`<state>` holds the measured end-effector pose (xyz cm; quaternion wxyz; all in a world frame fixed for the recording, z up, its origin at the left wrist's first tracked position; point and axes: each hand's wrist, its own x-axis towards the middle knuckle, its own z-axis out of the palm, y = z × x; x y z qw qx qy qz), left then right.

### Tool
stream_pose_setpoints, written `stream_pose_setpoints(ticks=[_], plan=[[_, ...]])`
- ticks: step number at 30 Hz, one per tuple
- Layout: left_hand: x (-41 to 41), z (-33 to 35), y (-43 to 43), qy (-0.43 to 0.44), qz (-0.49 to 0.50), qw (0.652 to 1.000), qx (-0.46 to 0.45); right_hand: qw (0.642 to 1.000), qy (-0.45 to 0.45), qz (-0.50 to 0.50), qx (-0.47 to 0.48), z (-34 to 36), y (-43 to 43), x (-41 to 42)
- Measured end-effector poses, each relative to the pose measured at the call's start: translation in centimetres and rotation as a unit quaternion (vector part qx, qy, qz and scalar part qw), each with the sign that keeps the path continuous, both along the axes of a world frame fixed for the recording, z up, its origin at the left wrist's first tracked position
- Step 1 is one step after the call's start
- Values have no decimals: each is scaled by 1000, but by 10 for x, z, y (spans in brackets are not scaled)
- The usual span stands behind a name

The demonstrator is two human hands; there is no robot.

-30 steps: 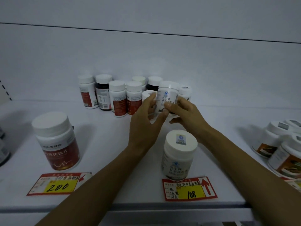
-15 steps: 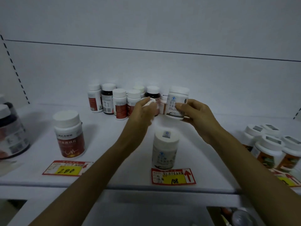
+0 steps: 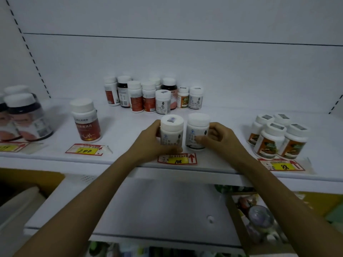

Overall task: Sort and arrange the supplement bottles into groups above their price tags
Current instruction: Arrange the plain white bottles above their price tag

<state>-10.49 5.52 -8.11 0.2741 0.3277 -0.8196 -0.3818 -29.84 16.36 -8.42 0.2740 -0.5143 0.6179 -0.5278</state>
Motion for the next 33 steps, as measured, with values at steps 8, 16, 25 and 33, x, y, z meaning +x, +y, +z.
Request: stream_pose_setpoints(ticks=[8,16,25,33], plan=[[-2,-5,-2,17,-4,1000,-10,995,92,42,25,-5,-4,-3],[-1,-5,-2,30,-15,999,0,997,69,39,21,-4,-4,-1],[3,2,-2,119,68,989,48,994,-28,-78,-68,25,-6,7],[5,19,-40,108,37,992,50,964,261,-46,19,103,-114,37]])
